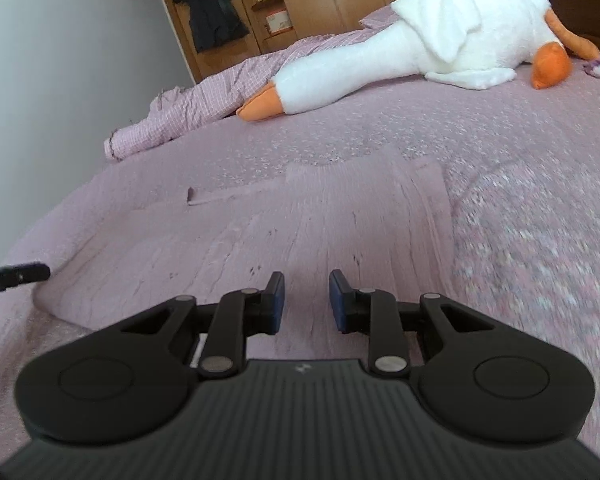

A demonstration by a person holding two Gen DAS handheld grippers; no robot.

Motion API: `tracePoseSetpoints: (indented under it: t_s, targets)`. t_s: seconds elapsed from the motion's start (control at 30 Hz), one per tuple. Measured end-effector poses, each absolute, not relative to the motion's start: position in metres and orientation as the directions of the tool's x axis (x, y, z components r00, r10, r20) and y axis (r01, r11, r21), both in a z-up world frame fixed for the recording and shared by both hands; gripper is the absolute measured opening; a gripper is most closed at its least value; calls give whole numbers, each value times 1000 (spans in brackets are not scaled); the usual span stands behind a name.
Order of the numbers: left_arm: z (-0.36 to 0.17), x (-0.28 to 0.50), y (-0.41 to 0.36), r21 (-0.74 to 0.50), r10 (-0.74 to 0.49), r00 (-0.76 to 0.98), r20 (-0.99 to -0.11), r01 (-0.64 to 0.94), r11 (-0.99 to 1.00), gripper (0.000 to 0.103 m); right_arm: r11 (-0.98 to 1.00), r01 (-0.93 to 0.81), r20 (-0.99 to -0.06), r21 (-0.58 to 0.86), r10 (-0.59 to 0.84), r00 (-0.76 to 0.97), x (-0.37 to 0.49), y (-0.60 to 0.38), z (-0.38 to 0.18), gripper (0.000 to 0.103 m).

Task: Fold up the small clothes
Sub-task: 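Move the right gripper to the end of the folded cardigan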

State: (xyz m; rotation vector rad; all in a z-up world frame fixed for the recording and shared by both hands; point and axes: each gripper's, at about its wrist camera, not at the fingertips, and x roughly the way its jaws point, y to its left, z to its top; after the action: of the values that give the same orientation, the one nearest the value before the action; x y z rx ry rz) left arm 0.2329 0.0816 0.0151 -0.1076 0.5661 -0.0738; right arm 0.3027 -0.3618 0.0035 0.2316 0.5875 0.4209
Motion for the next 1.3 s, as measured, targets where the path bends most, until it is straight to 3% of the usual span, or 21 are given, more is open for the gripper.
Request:
tracePoseSetpoints:
  t_s: [0.23, 0.37, 0.43, 0.53, 0.6, 0.73, 0.8, 1.03, 1.1, 1.3]
  targets:
    - [15, 200, 72, -127, -78, 853, -515, 14, 992, 76, 894, -301, -484, 332, 435, 759, 280, -374, -1, 29]
    - [17, 194, 71, -121, -79, 866, -494, 22, 992, 77, 862, -263, -463, 432, 463, 756, 288, -399, -4, 46]
    - [17, 200, 72, -130, -74, 865, -497, 10, 991, 85, 840, -262, -460, 475, 491, 740, 294, -404, -6, 47]
    - [18, 214, 75, -124, -65, 861, -505, 2, 992, 85, 825, -278, -453, 492, 515, 727, 305, -406, -4, 50]
    - [20, 222, 79, -117, -57, 866, -497, -2, 993, 85, 788, -287, -428, 545, 555, 713, 316, -413, -1, 62]
    - [19, 232, 87, -128, -48, 872, -487, -16, 992, 86, 683, -278, -351, 676, 630, 693, 335, -443, 4, 72]
    - [17, 236, 91, -132, -43, 873, -487, -25, 991, 86, 658, -241, -315, 713, 609, 728, 341, -459, 3, 86]
    - [14, 253, 101, -153, -27, 863, -504, -58, 987, 86, 638, -67, -395, 767, 552, 734, 403, -479, -37, 84]
    - [15, 253, 102, -145, -24, 868, -497, -55, 988, 86, 604, -93, -372, 792, 597, 711, 414, -481, -40, 86]
    - [16, 257, 100, -165, -65, 871, -486, -19, 986, 86, 649, -196, -423, 735, 665, 615, 447, -455, -37, 86]
